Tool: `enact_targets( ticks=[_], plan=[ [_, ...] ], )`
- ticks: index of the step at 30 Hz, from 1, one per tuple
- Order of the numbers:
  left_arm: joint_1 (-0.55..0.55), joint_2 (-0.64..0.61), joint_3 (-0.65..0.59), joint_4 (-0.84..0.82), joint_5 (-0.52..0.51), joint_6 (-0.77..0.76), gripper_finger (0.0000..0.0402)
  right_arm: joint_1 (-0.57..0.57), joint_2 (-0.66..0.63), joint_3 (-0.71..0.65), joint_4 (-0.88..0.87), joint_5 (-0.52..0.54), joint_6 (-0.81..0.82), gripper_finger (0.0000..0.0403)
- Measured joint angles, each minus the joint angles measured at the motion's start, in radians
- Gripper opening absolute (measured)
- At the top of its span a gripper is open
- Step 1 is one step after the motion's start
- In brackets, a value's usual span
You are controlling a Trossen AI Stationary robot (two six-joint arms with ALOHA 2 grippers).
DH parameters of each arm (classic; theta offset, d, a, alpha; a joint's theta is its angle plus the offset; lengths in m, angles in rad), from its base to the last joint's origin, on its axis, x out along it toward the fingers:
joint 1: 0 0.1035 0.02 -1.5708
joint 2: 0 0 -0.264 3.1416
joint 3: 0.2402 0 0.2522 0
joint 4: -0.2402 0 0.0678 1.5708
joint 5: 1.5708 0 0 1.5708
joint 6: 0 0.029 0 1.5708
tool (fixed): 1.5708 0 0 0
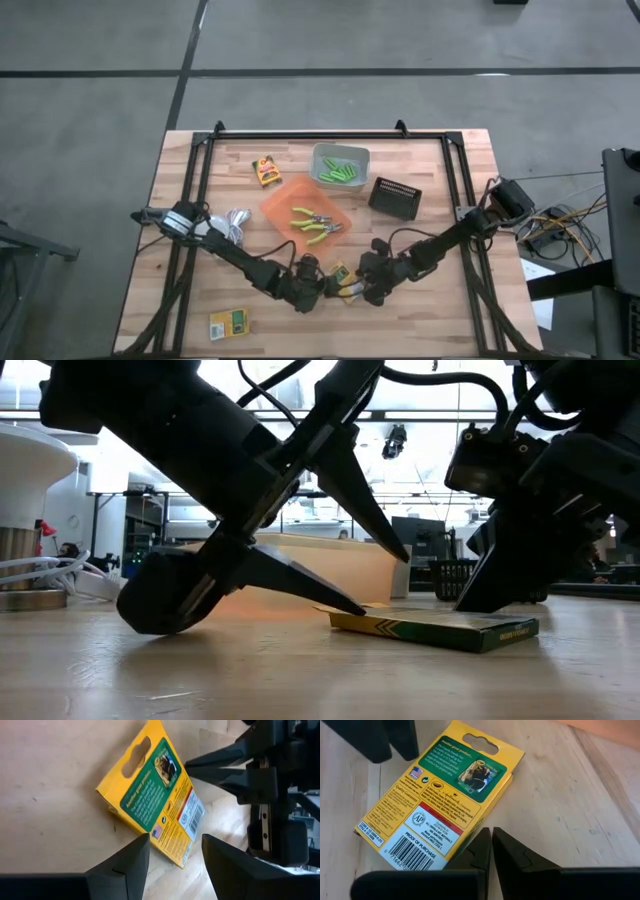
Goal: Pick & Place School Supplies
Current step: Put the yellow crayon box into the black bin
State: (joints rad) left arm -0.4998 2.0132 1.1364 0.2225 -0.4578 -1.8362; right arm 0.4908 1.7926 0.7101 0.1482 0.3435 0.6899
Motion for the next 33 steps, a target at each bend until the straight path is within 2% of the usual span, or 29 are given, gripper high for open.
enact_targets(
  ticks=[11, 24, 33],
  plan=[
    [-0.017, -0.037, 0.002, -0.006, -0.019, 0.033, 0.0186, 0.002, -0.062, -0.005, 0.006, 0.031, -0.042, 0.0018],
    [-0.026, -0.035, 0.002, -0.043, -0.007, -0.009, 0.0186, 0.002, -0.053, -0.003, 0.143, 0.022, -0.092, 0.0018],
    [-0.026, -0.034, 0.002, -0.051, -0.004, -0.016, 0.0186, 0.002, -0.045, -0.003, 0.147, 0.021, -0.080, 0.0018]
  ],
)
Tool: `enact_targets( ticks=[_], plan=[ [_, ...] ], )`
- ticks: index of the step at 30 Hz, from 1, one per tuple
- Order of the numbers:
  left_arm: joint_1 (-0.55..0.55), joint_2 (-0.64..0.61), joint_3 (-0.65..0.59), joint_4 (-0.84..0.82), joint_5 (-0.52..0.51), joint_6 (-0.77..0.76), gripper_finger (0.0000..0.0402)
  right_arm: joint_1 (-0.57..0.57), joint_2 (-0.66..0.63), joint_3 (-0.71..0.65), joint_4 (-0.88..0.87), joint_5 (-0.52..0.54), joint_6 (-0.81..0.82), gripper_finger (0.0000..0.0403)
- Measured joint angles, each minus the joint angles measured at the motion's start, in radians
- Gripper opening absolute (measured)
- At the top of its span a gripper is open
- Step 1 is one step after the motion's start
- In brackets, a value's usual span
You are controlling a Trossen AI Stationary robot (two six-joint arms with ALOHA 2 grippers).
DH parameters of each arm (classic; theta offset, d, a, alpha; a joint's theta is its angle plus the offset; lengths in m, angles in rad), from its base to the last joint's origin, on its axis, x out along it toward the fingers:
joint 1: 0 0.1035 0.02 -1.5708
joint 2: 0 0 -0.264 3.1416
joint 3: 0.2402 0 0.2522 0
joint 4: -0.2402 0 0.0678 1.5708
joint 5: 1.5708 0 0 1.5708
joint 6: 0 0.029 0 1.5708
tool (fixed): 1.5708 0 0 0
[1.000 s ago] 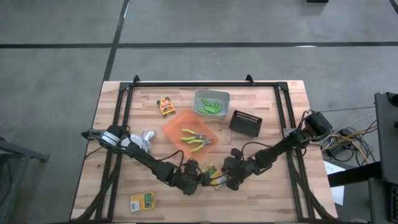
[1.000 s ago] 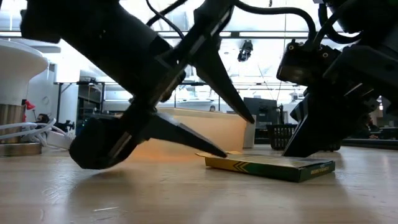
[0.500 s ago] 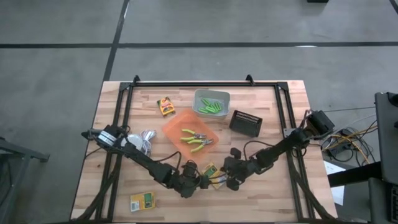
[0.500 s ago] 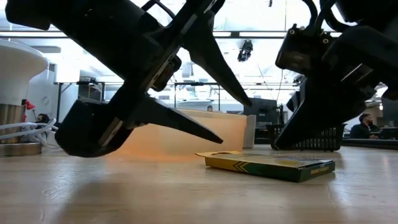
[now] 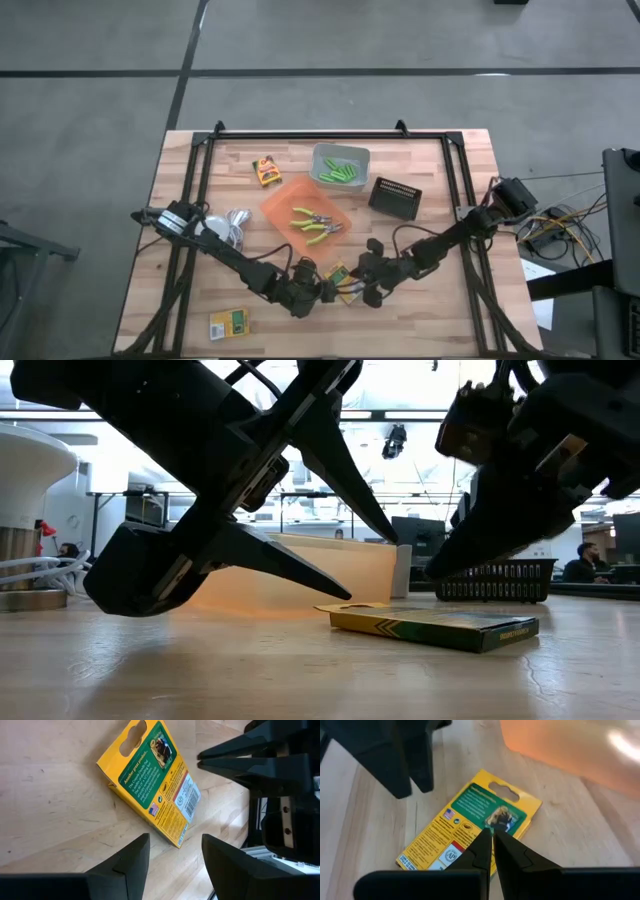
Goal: Pick & Place School Supplies
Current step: Put the yellow crayon box into the black bin
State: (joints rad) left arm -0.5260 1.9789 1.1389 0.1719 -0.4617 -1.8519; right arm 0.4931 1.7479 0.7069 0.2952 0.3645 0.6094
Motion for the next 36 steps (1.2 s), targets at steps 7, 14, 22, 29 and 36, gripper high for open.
enact_targets(
  ticks=[7, 14, 22, 29, 36],
  plan=[
    [0.000, 0.001, 0.000, -0.008, 0.008, -0.003, 0.0186, 0.000, 0.065, 0.003, 0.019, -0.081, 0.030, 0.0018],
    [0.000, 0.001, 0.000, -0.016, 0.009, -0.013, 0.0186, 0.000, 0.076, 0.004, 0.027, -0.074, 0.033, 0.0018],
    [0.000, 0.001, 0.000, -0.016, 0.009, -0.019, 0.0186, 0.000, 0.075, 0.005, 0.000, -0.074, 0.039, 0.0018],
    [-0.001, 0.001, 0.000, -0.019, 0.009, -0.037, 0.0186, -0.001, 0.075, 0.004, -0.007, -0.073, 0.036, 0.0018],
    [-0.001, 0.001, 0.000, -0.072, 0.008, -0.052, 0.0186, -0.001, 0.076, 0.004, -0.026, -0.073, 0.038, 0.0018]
  ],
)
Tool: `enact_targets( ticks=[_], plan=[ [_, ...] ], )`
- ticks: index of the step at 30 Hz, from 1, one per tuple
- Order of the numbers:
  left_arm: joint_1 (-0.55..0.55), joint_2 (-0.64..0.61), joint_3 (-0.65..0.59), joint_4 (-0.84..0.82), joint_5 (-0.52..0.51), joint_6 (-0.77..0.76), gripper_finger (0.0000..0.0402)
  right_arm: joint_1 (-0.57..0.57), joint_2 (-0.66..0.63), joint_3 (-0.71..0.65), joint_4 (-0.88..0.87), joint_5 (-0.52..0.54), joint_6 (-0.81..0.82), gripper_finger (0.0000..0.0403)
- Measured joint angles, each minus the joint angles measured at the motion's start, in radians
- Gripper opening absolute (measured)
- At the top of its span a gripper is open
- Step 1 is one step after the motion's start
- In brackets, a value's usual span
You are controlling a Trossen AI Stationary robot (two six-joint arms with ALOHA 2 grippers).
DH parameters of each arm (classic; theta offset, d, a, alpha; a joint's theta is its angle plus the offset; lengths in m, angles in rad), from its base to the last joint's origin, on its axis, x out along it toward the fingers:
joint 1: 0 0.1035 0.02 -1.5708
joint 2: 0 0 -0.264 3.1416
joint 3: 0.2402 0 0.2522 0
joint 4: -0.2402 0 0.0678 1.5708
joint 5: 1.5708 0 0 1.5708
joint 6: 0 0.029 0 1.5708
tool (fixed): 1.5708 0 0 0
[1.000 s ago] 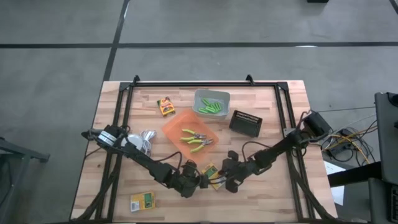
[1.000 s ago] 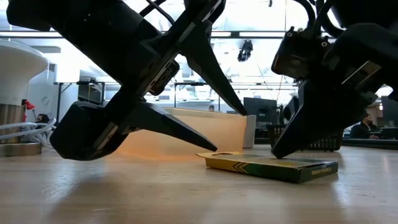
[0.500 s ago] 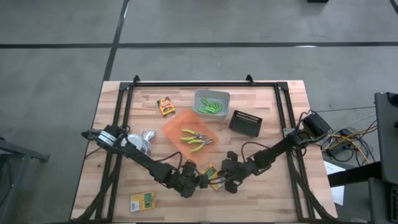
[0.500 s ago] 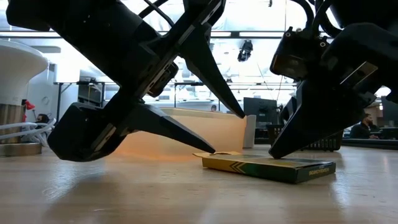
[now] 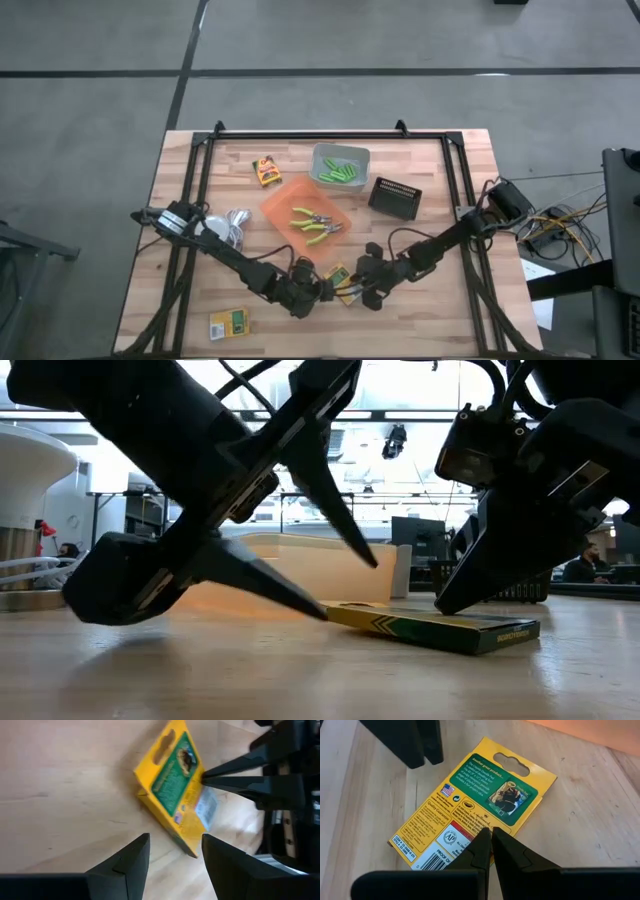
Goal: Pick & Place School Supplies
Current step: Put the yellow crayon box into the black bin
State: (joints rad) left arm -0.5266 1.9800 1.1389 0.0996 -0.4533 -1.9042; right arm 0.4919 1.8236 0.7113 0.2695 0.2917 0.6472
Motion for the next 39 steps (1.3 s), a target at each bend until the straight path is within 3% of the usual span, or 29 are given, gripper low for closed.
enact_targets(
  ticks=[9, 39],
  plan=[
    [0.002, 0.000, 0.000, -0.044, -0.091, -0.011, 0.0186, 0.000, 0.001, -0.001, 0.000, 0.020, 0.001, 0.0018],
    [0.023, 0.032, 0.001, -0.048, -0.094, -0.008, 0.0186, -0.003, 0.002, -0.003, -0.005, 0.045, 0.042, 0.0018]
  ],
)
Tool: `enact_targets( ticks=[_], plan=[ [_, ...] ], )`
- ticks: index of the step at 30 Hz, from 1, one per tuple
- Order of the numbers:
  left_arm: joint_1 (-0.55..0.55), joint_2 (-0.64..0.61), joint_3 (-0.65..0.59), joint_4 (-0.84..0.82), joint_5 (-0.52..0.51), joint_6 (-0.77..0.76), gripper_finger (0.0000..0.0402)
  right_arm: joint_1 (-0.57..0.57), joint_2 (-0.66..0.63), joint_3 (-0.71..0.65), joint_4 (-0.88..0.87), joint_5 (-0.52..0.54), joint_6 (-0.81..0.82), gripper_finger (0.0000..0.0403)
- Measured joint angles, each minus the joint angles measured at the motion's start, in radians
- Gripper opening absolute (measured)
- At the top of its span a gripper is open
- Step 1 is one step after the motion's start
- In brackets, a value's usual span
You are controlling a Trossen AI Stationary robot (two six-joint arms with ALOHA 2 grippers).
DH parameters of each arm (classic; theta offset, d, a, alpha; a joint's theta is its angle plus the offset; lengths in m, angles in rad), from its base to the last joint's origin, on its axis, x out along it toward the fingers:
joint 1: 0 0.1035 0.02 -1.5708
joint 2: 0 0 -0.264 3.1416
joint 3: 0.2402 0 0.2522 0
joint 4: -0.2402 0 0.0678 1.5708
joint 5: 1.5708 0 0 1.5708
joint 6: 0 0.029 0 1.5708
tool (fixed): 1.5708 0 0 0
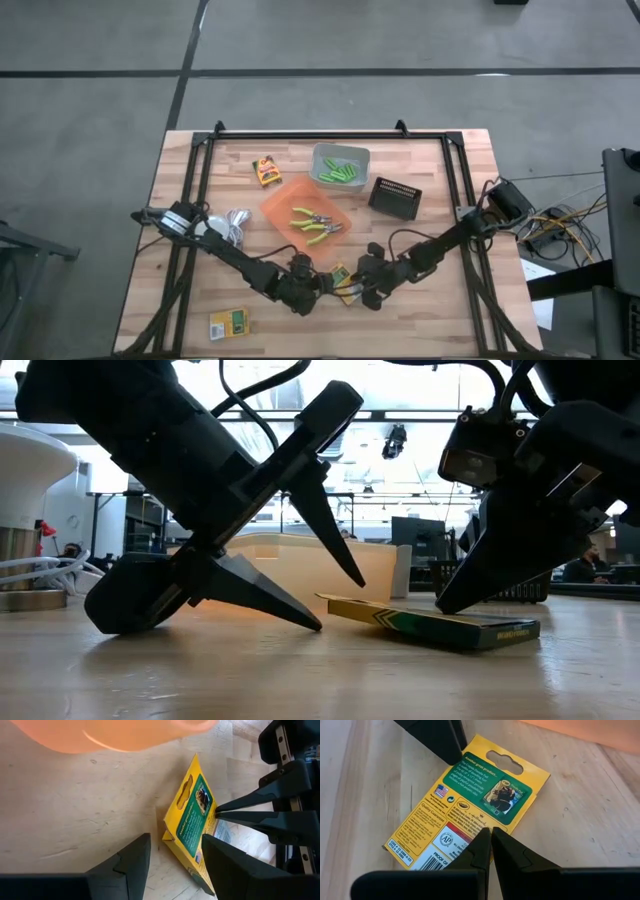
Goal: Pick & Place School Supplies
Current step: Put the yellow crayon box into the black bin
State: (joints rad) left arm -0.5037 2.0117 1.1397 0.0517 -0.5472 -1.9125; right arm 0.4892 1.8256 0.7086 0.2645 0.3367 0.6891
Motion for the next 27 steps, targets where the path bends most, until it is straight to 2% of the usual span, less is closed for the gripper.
enact_targets(
  ticks=[13, 19, 27],
  plan=[
    [0.010, 0.002, 0.000, 0.006, -0.011, 0.000, 0.0186, -0.001, 0.005, 0.000, -0.017, 0.007, 0.011, 0.0018],
    [0.019, 0.004, -0.001, 0.062, -0.006, 0.068, 0.0186, -0.001, 0.005, 0.000, -0.016, 0.007, 0.007, 0.0018],
    [0.037, 0.004, -0.001, 0.065, -0.005, 0.082, 0.0186, -0.001, 0.005, 0.000, -0.016, 0.007, 0.007, 0.0018]
  ],
)
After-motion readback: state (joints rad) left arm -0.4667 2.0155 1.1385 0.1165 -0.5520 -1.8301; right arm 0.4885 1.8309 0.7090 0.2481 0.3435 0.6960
